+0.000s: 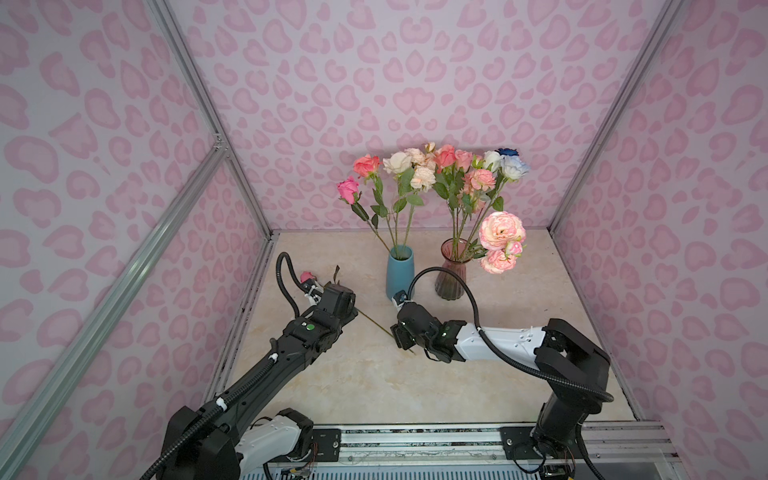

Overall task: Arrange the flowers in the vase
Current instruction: 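Lower the right gripper to the last rose stem while the left gripper approaches its head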

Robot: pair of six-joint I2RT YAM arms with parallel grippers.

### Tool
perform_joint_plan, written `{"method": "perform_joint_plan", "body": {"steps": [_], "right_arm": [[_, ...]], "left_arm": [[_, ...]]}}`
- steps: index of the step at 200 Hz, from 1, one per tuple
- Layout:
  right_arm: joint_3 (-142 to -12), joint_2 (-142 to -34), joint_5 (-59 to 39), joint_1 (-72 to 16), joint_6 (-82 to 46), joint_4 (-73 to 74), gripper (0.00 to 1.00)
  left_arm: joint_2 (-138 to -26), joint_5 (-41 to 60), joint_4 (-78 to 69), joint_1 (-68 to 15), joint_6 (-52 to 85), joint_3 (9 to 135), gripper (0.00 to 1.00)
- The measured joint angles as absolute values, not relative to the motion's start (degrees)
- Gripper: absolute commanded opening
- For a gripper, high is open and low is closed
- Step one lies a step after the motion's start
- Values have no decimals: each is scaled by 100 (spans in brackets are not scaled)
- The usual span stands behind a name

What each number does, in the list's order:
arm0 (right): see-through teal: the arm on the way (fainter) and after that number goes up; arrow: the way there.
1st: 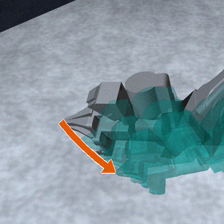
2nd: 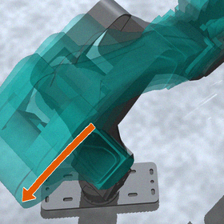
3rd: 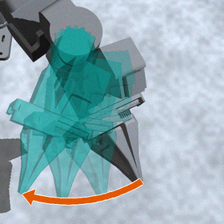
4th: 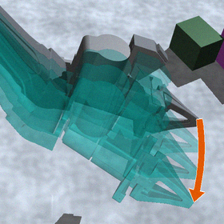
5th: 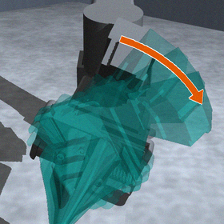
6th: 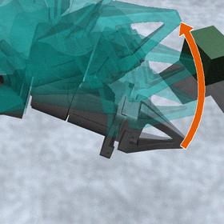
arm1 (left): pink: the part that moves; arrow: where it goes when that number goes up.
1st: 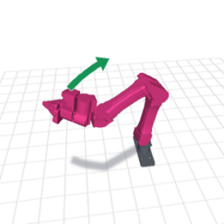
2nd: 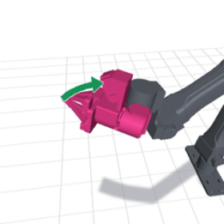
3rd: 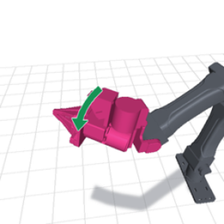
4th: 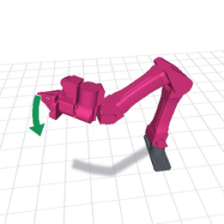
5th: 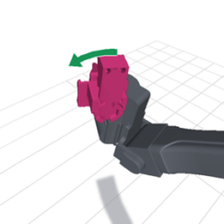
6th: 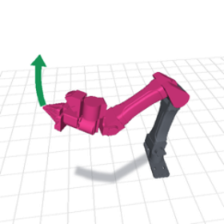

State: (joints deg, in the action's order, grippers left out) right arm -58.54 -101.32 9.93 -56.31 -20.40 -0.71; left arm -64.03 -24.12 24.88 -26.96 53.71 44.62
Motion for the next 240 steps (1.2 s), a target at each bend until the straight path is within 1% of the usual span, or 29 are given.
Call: {"method": "perform_joint_plan", "body": {"steps": [73,94,132,156,183,201,240], "right_arm": [[-5743,-10728,-60,-5883,-2665,128,57],[-5756,-10792,-233,-5986,-2840,346,56],[-6080,-10923,-582,-6416,-2936,296,55],[-6259,-10766,-381,-6482,-2867,47,60],[-6248,-10593,36,-5996,-2683,-130,63],[-6149,-10560,316,-5714,-2580,-322,63],[-6012,-10755,123,-5631,-2528,-414,62]], "left_arm": [[-6241,-2272,2526,-2401,5113,4353,78],[-6235,-2204,2521,-2390,5087,4353,78],[-6184,-2137,2515,-2366,5052,4289,78],[-6104,-2137,2515,-2359,5024,4259,78],[-6038,-2130,2515,-2346,5024,4191,78],[-6040,-2115,2510,-2338,5026,4178,78],[-6141,-2078,2493,-2335,5026,4147,77]]}}
